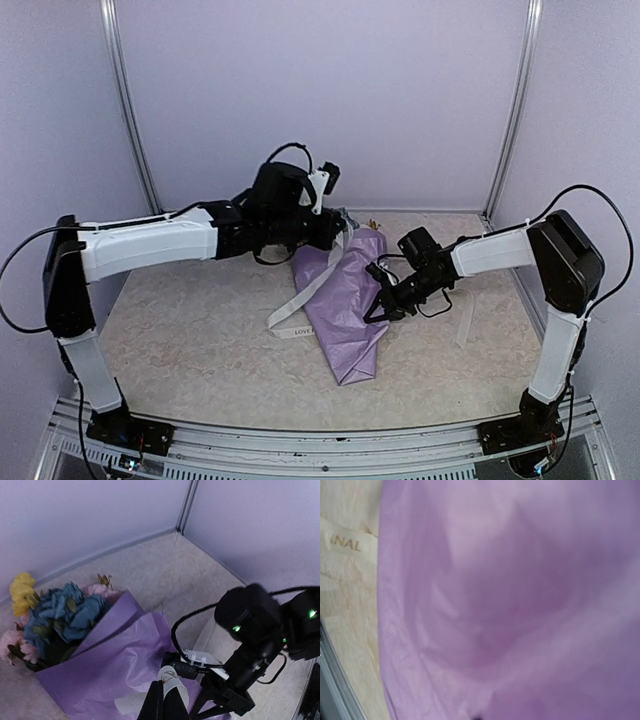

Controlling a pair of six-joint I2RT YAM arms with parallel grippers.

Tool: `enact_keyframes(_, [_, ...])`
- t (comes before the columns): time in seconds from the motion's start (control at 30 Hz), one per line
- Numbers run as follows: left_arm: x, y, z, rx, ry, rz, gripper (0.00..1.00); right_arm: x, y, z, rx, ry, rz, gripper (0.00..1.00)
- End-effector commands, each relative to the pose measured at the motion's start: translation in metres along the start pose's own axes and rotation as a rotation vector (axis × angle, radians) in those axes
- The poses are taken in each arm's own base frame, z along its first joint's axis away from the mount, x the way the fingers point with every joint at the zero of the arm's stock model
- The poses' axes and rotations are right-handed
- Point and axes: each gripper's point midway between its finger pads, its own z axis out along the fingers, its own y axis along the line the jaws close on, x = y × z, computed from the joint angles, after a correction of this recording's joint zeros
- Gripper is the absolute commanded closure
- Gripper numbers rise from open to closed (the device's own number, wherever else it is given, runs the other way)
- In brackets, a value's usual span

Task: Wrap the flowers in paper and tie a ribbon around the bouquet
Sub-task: Move the ribbon to the center of the board, then pick up the right side of the ribbon from the center of the board.

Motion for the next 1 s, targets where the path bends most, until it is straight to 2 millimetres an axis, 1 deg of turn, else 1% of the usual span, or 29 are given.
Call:
enact_keyframes(0.0, [0.059, -0.023, 0.054, 0.183, 0.135, -0.051, 1.0, -0.002, 0.003, 0.0, 0.007, -0.026, -0.003, 1.0])
enact_keyframes(0.07, [0.083, -0.029, 0.071, 0.232, 0.181, -0.079, 1.0, -0.005, 0.003, -0.002, 0.019, -0.038, 0.001, 1.0])
enact_keyframes(0.13, [0.107, -0.029, 0.089, 0.233, 0.23, -0.086, 1.0, -0.007, 0.002, -0.006, 0.042, -0.056, 0.003, 0.94])
enact_keyframes(0.17, [0.121, -0.029, 0.099, 0.237, 0.263, -0.093, 1.0, -0.008, 0.001, -0.009, 0.062, -0.066, 0.005, 0.88])
enact_keyframes(0.2, [0.133, -0.028, 0.108, 0.238, 0.293, -0.099, 1.0, -0.009, 0.001, -0.012, 0.08, -0.075, 0.004, 0.85])
enact_keyframes(0.27, [0.155, -0.029, 0.122, 0.247, 0.351, -0.108, 1.0, -0.011, 0.0, -0.02, 0.121, -0.091, 0.003, 0.8])
enact_keyframes(0.3, [0.164, -0.028, 0.126, 0.246, 0.373, -0.111, 1.0, -0.011, 0.001, -0.026, 0.139, -0.1, 0.0, 0.76])
enact_keyframes(0.37, [0.178, -0.025, 0.13, 0.24, 0.399, -0.118, 1.0, -0.01, 0.0, -0.039, 0.193, -0.121, 0.001, 0.67])
enact_keyframes(0.47, [0.191, -0.019, 0.133, 0.24, 0.423, -0.132, 1.0, -0.008, -0.001, -0.063, 0.293, -0.156, -0.001, 0.55])
enact_keyframes(0.57, [0.201, -0.015, 0.135, 0.246, 0.436, -0.139, 1.0, -0.005, -0.014, -0.1, 0.425, -0.217, 0.033, 0.38])
enact_keyframes(0.6, [0.203, -0.015, 0.136, 0.25, 0.441, -0.143, 1.0, -0.004, -0.024, -0.115, 0.465, -0.242, 0.064, 0.33])
enact_keyframes(0.67, [0.208, -0.016, 0.137, 0.263, 0.448, -0.151, 1.0, -0.001, -0.048, -0.145, 0.51, -0.298, 0.141, 0.28])
enact_keyframes(0.7, [0.209, -0.017, 0.138, 0.27, 0.448, -0.154, 1.0, 0.003, -0.068, -0.164, 0.546, -0.335, 0.202, 0.26])
enact_keyframes(0.77, [0.211, -0.019, 0.138, 0.282, 0.451, -0.158, 1.0, 0.01, -0.1, -0.187, 0.617, -0.365, 0.282, 0.2])
enact_keyframes(0.8, [0.212, -0.019, 0.138, 0.285, 0.453, -0.157, 1.0, 0.013, -0.116, -0.197, 0.647, -0.374, 0.319, 0.17])
enact_keyframes(0.87, [0.211, -0.02, 0.139, 0.289, 0.452, -0.156, 1.0, 0.019, -0.149, -0.211, 0.714, -0.372, 0.387, 0.16])
enact_keyframes(0.93, [0.211, -0.021, 0.139, 0.293, 0.453, -0.155, 1.0, 0.026, -0.179, -0.218, 0.795, -0.334, 0.443, 0.16])
enact_keyframes(0.97, [0.212, -0.021, 0.138, 0.294, 0.455, -0.154, 1.0, 0.028, -0.189, -0.219, 0.822, -0.314, 0.456, 0.16])
